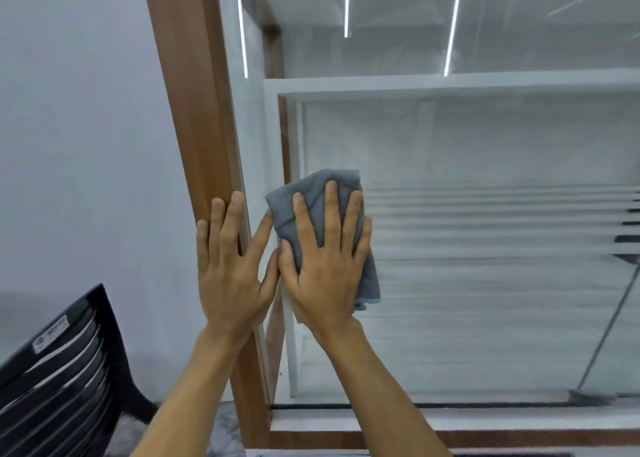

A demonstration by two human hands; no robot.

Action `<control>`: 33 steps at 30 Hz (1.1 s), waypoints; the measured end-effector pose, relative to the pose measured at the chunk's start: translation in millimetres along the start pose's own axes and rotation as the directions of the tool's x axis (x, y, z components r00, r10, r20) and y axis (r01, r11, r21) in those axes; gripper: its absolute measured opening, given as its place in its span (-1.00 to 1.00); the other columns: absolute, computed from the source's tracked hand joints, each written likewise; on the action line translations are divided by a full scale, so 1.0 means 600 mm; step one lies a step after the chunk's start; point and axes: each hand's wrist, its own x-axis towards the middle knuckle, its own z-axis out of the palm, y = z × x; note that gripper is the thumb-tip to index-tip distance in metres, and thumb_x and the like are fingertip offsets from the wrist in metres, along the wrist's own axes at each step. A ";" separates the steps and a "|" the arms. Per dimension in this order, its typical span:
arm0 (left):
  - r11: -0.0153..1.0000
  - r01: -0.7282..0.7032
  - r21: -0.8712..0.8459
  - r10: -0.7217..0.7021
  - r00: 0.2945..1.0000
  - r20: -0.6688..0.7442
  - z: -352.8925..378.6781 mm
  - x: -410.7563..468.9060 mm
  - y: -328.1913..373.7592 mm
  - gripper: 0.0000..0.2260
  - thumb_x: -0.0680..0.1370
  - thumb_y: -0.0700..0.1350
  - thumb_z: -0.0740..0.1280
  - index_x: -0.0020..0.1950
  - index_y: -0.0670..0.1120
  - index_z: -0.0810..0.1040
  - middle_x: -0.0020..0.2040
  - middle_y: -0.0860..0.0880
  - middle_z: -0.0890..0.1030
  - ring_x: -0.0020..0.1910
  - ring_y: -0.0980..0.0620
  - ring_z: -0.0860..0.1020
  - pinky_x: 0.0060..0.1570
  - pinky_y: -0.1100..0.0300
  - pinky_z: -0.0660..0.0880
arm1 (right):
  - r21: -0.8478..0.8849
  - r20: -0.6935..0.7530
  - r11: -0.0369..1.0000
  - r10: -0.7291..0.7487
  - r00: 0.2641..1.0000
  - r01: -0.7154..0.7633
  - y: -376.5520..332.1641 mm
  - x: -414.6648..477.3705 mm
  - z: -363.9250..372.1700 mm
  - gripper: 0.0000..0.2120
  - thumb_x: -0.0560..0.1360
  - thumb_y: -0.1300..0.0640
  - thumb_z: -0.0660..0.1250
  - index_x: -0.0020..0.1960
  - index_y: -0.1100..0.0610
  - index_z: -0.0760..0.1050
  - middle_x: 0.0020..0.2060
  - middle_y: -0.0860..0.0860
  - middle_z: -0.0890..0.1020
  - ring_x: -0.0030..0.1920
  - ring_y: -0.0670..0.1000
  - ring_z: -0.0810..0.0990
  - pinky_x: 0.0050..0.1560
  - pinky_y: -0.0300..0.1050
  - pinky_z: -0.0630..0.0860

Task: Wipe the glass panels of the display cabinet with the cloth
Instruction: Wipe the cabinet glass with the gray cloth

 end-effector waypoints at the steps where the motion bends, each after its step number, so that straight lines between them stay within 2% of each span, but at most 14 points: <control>1: 1.000 -0.005 -0.003 0.005 1.000 -0.009 0.001 0.000 0.001 -0.60 0.72 0.05 0.12 0.47 -0.12 0.44 0.55 -0.22 0.21 0.65 -0.04 -0.04 0.61 -0.04 -0.03 | -0.008 -0.005 1.000 0.002 1.000 -0.002 -0.002 0.001 0.003 -0.37 0.62 -0.12 0.16 0.61 -0.01 0.05 0.60 0.12 0.05 0.62 0.15 -0.22 0.60 0.19 -0.20; 6: 0.999 -0.016 0.035 0.016 1.000 -0.003 0.001 -0.007 -0.003 -0.58 0.70 0.05 0.19 0.51 -0.09 0.41 0.58 -0.24 0.19 0.64 -0.10 0.00 0.61 -0.06 -0.04 | -0.089 -0.019 0.995 -0.041 0.999 0.039 0.033 0.016 -0.009 -0.40 0.65 -0.19 0.06 0.61 -0.04 0.00 0.59 0.12 0.05 0.61 0.12 -0.27 0.58 0.21 -0.22; 9: 0.999 -0.015 0.042 0.015 1.000 -0.005 0.002 -0.006 -0.003 -0.58 0.70 0.06 0.18 0.52 -0.08 0.42 0.59 -0.23 0.17 0.64 -0.11 -0.01 0.61 -0.07 -0.03 | -0.063 -0.085 0.994 0.082 0.993 -0.087 0.102 0.038 -0.040 -0.43 0.67 -0.20 0.02 0.61 -0.02 0.12 0.60 0.14 0.09 0.61 0.17 -0.12 0.58 0.26 -0.13; 12: 0.999 -0.011 0.040 0.012 1.000 -0.010 0.003 -0.005 -0.001 -0.57 0.71 0.08 0.16 0.52 -0.09 0.42 0.59 -0.23 0.18 0.64 -0.10 -0.01 0.61 -0.07 -0.03 | -0.024 -0.210 0.974 0.217 0.953 -0.227 0.195 0.040 -0.076 -0.45 0.65 -0.11 0.17 0.58 0.06 0.25 0.58 0.23 0.16 0.59 0.31 0.05 0.55 0.31 0.04; 15: 0.999 -0.002 0.038 0.002 1.000 -0.017 0.003 -0.007 -0.001 -0.57 0.69 0.06 0.20 0.52 -0.09 0.42 0.58 -0.25 0.19 0.64 -0.10 -0.01 0.61 -0.06 -0.03 | 0.005 -0.235 0.959 0.276 0.932 -0.283 0.249 0.018 -0.094 -0.45 0.65 -0.06 0.17 0.59 0.10 0.21 0.58 0.27 0.14 0.59 0.33 0.03 0.56 0.29 0.03; 19: 1.000 -0.001 0.032 0.002 1.000 -0.023 0.003 -0.007 -0.002 -0.58 0.68 0.02 0.25 0.51 -0.08 0.43 0.57 -0.28 0.23 0.64 -0.08 -0.01 0.61 -0.06 -0.04 | 0.056 -0.212 0.941 0.337 0.917 -0.333 0.234 -0.024 -0.081 -0.45 0.66 -0.05 0.16 0.60 0.09 0.16 0.58 0.27 0.12 0.59 0.34 0.00 0.58 0.25 -0.02; 24: 1.000 0.006 0.028 -0.006 1.000 -0.020 0.004 -0.007 -0.004 -0.58 0.67 0.01 0.27 0.52 -0.08 0.43 0.57 -0.28 0.22 0.64 -0.08 -0.02 0.61 -0.06 -0.04 | 0.086 -0.120 0.971 0.233 0.965 -0.223 0.147 -0.060 -0.044 -0.46 0.62 -0.01 0.22 0.56 0.12 0.28 0.59 0.19 0.11 0.61 0.26 -0.05 0.57 0.29 -0.03; 29: 0.999 -0.009 0.036 0.009 1.000 -0.009 0.001 -0.007 -0.004 -0.59 0.69 0.02 0.22 0.52 -0.08 0.42 0.57 -0.27 0.20 0.63 -0.11 0.01 0.60 -0.08 -0.02 | 0.004 -0.001 1.000 0.008 1.000 -0.008 0.046 -0.052 -0.006 -0.37 0.62 -0.08 0.16 0.61 0.02 0.03 0.59 0.14 0.06 0.62 0.16 -0.19 0.60 0.21 -0.15; 33: 0.999 -0.010 0.045 0.010 1.000 -0.004 0.000 -0.006 -0.003 -0.59 0.71 0.07 0.16 0.51 -0.09 0.44 0.57 -0.23 0.18 0.59 -0.22 0.12 0.60 -0.06 -0.02 | -0.036 -0.004 0.999 -0.017 1.000 0.017 0.035 -0.032 0.004 -0.39 0.61 -0.09 0.18 0.60 0.00 0.08 0.58 0.12 0.08 0.62 0.12 -0.23 0.60 0.19 -0.17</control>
